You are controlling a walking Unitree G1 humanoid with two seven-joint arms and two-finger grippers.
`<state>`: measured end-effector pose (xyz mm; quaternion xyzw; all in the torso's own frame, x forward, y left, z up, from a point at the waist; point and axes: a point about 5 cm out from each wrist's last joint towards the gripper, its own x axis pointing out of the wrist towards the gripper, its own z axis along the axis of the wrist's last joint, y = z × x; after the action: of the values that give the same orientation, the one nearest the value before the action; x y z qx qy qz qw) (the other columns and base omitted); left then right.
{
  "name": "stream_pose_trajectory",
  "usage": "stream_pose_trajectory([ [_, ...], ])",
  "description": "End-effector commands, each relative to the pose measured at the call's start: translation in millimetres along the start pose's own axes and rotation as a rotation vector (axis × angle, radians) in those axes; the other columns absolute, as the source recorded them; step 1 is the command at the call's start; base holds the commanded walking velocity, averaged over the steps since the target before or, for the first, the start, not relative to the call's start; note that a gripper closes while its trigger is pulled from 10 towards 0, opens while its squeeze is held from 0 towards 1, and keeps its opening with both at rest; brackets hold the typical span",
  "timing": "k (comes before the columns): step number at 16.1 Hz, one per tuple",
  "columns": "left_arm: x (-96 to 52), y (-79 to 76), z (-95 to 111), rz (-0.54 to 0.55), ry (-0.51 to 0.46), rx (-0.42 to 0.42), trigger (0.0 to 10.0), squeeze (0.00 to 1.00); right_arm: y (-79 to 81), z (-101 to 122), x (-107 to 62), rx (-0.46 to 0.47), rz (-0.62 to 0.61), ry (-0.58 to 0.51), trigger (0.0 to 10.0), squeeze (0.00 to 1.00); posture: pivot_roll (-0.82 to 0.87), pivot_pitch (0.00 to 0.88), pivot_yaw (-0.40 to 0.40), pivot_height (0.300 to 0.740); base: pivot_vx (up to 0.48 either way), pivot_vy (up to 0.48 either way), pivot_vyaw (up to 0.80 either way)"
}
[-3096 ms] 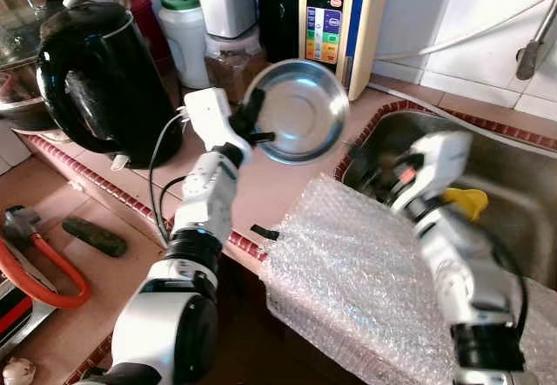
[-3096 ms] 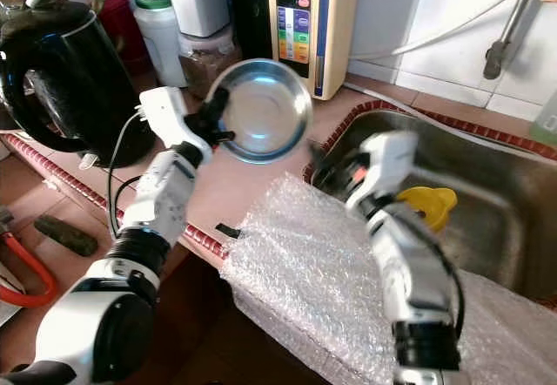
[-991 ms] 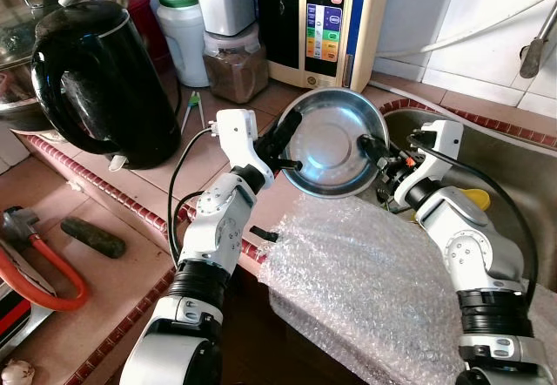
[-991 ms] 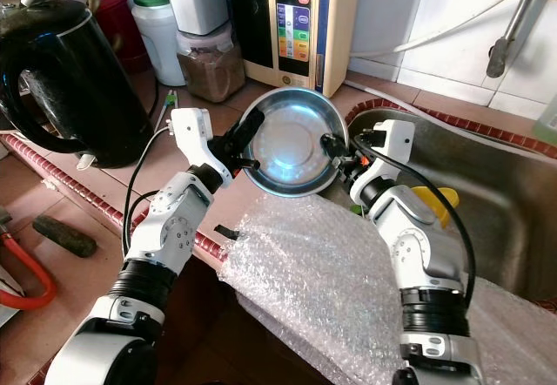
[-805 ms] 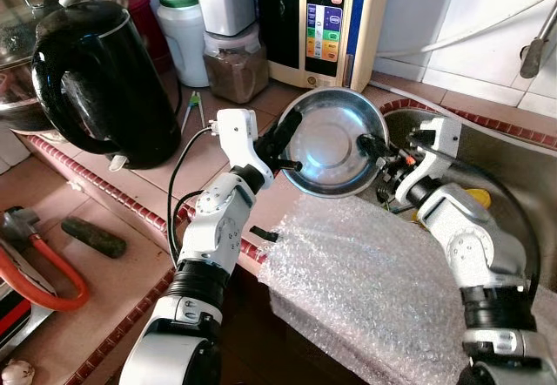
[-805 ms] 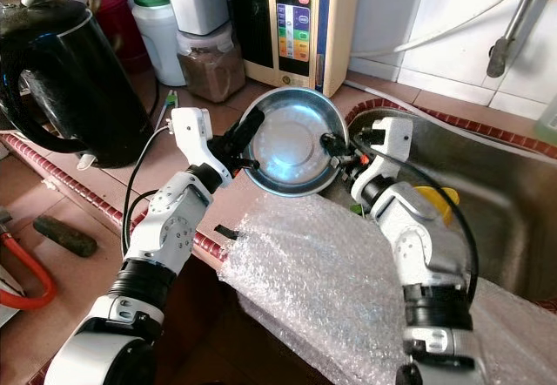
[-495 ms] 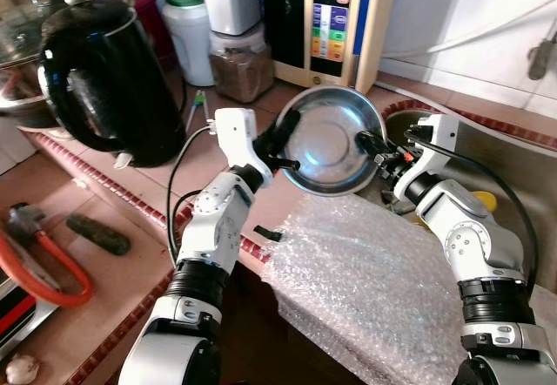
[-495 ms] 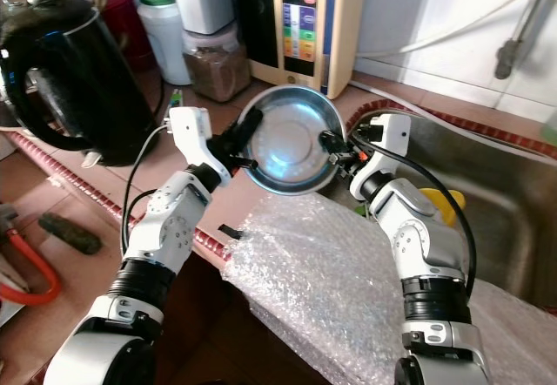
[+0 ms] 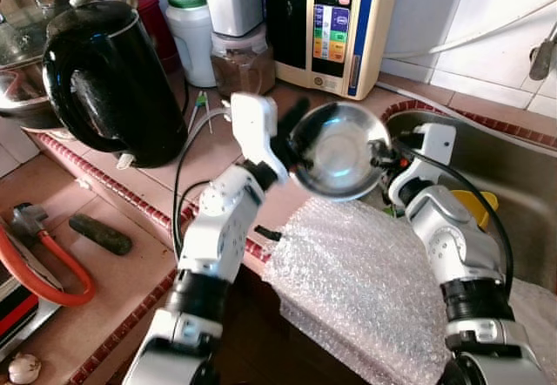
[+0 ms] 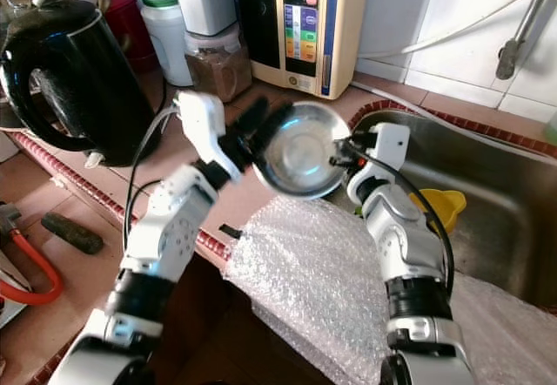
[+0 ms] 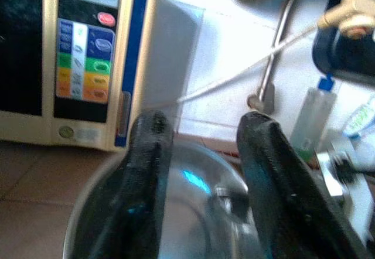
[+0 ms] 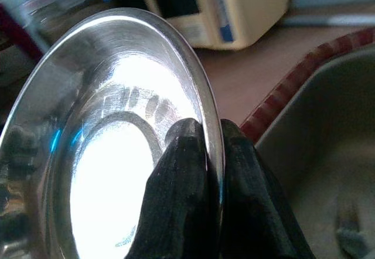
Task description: Kitchen organization
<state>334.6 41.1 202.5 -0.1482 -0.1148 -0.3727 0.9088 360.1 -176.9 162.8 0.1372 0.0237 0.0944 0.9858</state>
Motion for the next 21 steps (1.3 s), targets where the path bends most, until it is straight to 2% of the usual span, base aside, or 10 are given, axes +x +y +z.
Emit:
stream_pose_trajectory([
  [1,-3.4,0.2,7.5,-0.013,0.002,0.046,10.0,1.0,-0.8,9.8,3.3,-0.008,-0.023,-0.044,0.0,0.0,-0.05,0.034,0.117,0.74,0.0,0.0,0.0],
  [5,-37.5,23.5,1.4,0.003,0.133,0.14,10.0,1.0,-28.9,29.8,-0.9,-0.035,-0.195,-0.165,0.0,0.0,-0.04,0.041,0.12,0.74,0.0,0.0,0.0],
  [6,-46.8,30.4,-0.7,0.017,0.168,0.152,10.0,1.0,-36.7,31.0,-2.8,-0.099,-0.227,-0.162,0.0,0.0,-0.04,0.043,0.121,0.74,0.0,0.0,0.0],
  [8,-63.8,34.9,-6.6,0.002,0.244,0.195,10.0,1.0,-45.3,38.8,-10.2,-0.373,-0.232,-0.197,0.0,0.0,-0.04,0.041,0.116,0.74,0.0,0.0,0.0],
  [10,-74.9,35.1,-15.2,0.038,0.287,0.236,10.0,1.0,-56.8,29.4,-16.9,-0.492,-0.238,-0.137,0.0,0.0,-0.04,0.038,0.108,0.74,0.0,0.0,0.0],
  [14,-76.3,13.9,-29.2,0.007,0.293,0.277,10.0,1.0,-89.3,5.7,-34.1,-0.629,-0.359,-0.018,0.0,0.0,-0.04,0.034,0.096,0.74,0.0,0.0,0.0],
  [17,-68.1,5.3,-28.2,-0.032,0.279,0.3,10.0,1.0,-96.0,-10.2,-39.7,-0.651,-0.374,0.058,0.0,0.0,-0.04,0.03,0.092,0.74,0.0,0.0,0.0],
  [19,-59.8,2.9,-21.0,-0.079,0.268,0.308,10.0,1.0,-98.1,-31.5,-43.2,-0.665,-0.351,0.17,0.0,0.0,-0.04,0.027,0.092,0.74,0.0,0.0,0.0],
  [20,-56.5,0.5,-19.7,-0.13,0.273,0.312,10.0,1.0,-94.8,-41.5,-43.5,-0.658,-0.324,0.194,8.3,1.0,-0.04,0.029,0.092,0.74,0.0,0.0,0.0],
  [21,-53.1,-1.3,-22.6,-0.172,0.295,0.303,10.0,1.0,-90.3,-49.7,-43.1,-0.649,-0.293,0.211,10.0,1.0,-0.05,0.023,0.1,0.74,0.0,0.0,0.0],
])
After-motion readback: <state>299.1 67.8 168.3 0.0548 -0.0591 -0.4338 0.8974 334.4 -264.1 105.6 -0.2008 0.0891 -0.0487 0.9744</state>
